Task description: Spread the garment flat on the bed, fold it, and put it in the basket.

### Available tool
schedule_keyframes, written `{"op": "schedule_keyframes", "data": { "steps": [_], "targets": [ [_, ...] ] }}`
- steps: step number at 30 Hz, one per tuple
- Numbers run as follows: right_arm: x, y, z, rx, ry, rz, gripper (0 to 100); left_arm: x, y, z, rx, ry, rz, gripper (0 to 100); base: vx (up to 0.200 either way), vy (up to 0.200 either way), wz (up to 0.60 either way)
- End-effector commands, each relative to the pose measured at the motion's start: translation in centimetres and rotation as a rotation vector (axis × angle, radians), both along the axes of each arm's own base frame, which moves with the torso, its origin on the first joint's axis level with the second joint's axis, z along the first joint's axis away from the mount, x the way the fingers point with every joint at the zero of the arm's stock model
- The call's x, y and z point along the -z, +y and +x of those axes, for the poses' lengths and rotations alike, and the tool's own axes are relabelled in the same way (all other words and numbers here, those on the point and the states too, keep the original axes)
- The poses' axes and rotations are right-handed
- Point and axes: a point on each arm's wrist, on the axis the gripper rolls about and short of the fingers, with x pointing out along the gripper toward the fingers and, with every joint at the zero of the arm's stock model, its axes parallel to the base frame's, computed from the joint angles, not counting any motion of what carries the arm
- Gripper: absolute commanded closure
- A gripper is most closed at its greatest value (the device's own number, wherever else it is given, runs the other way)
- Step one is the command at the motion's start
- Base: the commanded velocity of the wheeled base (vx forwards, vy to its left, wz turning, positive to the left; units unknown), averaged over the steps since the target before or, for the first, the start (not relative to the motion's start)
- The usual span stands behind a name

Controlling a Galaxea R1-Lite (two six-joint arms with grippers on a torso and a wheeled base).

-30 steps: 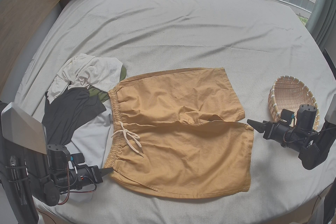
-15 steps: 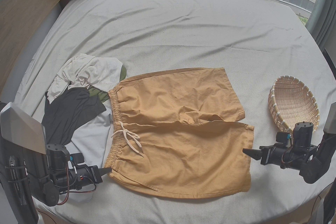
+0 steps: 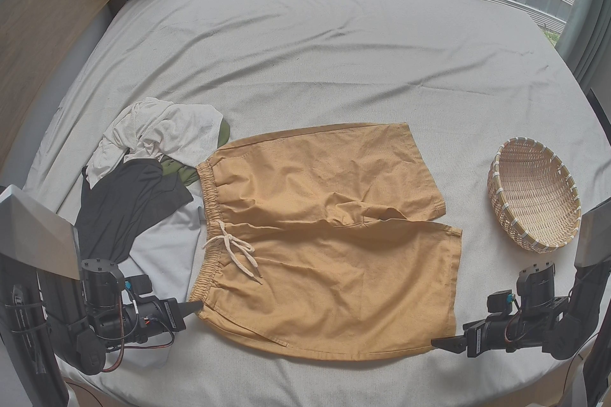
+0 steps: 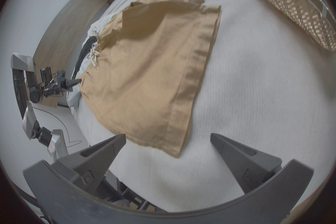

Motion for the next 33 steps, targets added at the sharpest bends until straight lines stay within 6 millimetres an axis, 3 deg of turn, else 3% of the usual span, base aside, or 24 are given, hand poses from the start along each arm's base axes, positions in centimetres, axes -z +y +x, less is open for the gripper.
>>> {"op": "schedule_keyframes", "data": {
  "steps": [1,11,12,23,33],
  "targets": [
    [0.7,0.4,-0.8,-0.028,0.058,-0.015,0,-0.1,0.0,0.0,0.000,-0.007,-0.001,100,0.000,0.000,0.00],
    [1.5,0.6,-0.3,-0.030,0.044,-0.011,0,-0.1,0.0,0.0,0.000,-0.006,-0.001,100,0.000,0.000,0.00],
    [1.6,0.6,-0.2,-0.032,0.041,-0.010,100,-0.1,0.0,0.0,0.000,-0.006,-0.001,100,0.000,0.000,0.00],
    [2.0,0.7,0.0,-0.031,0.037,-0.003,100,-0.1,0.0,0.1,-0.002,-0.009,-0.001,100,0.000,0.000,0.00],
    [-0.8,0.2,-0.6,-0.016,-0.025,0.010,100,-0.6,-0.1,-0.1,0.012,-0.019,-0.008,100,0.000,0.000,0.00]
  ]
}}
